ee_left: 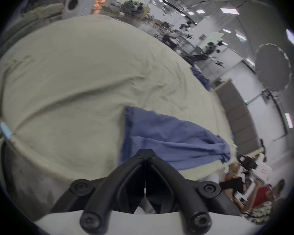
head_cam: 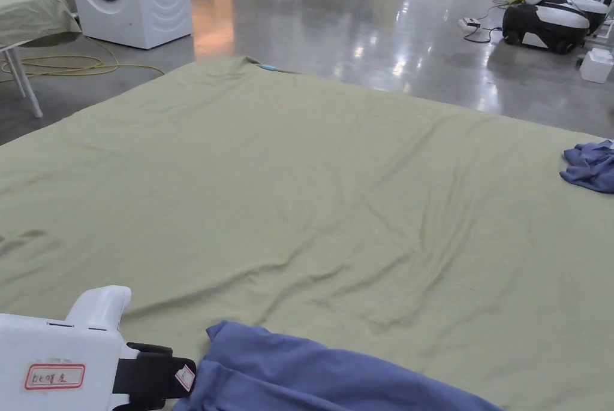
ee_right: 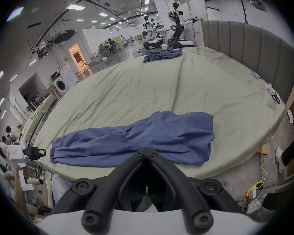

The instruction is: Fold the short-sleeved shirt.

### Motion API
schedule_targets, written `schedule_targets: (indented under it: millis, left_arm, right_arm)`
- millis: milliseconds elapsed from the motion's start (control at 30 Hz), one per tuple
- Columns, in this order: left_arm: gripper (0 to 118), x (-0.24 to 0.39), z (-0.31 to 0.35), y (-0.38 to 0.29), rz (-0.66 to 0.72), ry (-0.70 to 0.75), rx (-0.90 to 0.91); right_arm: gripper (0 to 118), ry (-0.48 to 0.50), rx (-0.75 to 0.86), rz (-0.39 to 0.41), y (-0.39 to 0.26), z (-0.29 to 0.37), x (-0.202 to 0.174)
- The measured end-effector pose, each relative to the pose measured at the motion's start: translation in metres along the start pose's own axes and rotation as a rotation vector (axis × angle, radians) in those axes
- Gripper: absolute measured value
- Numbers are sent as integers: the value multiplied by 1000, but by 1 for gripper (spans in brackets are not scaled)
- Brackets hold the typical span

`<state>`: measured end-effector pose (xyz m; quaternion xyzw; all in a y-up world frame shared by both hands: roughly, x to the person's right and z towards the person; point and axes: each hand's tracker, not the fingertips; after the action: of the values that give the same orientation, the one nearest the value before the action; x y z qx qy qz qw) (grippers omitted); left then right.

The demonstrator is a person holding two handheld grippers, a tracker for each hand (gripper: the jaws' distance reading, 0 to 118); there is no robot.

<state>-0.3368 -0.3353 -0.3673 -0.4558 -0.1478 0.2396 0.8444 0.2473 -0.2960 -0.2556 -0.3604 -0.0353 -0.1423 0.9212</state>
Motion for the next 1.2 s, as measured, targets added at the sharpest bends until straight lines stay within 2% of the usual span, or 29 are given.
schedule_targets:
  millis: [33,67,133,167,200,267,400,500,567,600,633,667,700,733,800,900,1000,1033,1133,1200]
  left_arm:
    - [18,-6,-4,5,-4,-67,-32]
    - [18,-13,-8,9,-4,-104,-51]
    - [40,-25,-20,19,-1,-128,-73]
    - [82,-31,-28,23,9,-119,-88]
    - [105,-27,-29,29,31,-127,-109]
    - [105,-45,-41,38,107,-184,-128]
    - [104,-82,-72,48,279,-397,-224]
    - [104,-94,-86,52,324,-520,-212]
    - [100,-88,-98,54,312,-525,-221]
    - [86,-76,-97,49,279,-526,-225]
    - [64,-67,-101,48,235,-506,-238]
    - [25,-59,-107,46,183,-459,-271]
    - [11,-49,-116,41,154,-385,-316]
    - [11,-48,-123,37,156,-329,-355]
    - [11,-53,-116,34,289,-444,-270]
    - [11,-54,-97,28,310,-418,-192]
    - [11,-60,-72,26,392,-522,-196]
    - [11,-59,-64,27,383,-543,-185]
    - [11,-69,-40,43,284,-443,-119]
    - [11,-78,-25,49,305,-399,-98]
  right_arm:
    - [3,-4,-1,-2,1,0,0]
    - [3,-8,-2,-2,2,-1,0]
    - [3,-7,-5,0,4,0,-2]
    - [3,1,-6,1,5,0,-3]
    - [3,15,-11,1,6,-1,-5]
    - [3,24,-21,9,8,-1,-14]
    - [3,19,-51,56,10,-3,-31]
    - [3,14,-66,79,12,-4,-44]
    - [3,29,-71,78,14,-5,-48]
    - [3,43,-72,72,16,-5,-51]
    - [3,52,-71,66,17,-5,-54]
    - [3,65,-69,63,18,-5,-56]
    - [3,73,-68,62,20,-5,-58]
    - [3,75,-68,64,20,-5,-59]
    - [3,77,-68,74,22,-3,-62]
    - [3,64,-66,82,24,0,-62]
    - [3,56,-53,79,27,4,-61]
    - [3,58,-47,76,27,6,-61]
    - [3,62,-35,73,26,9,-62]
    - [3,67,-34,74,24,9,-62]
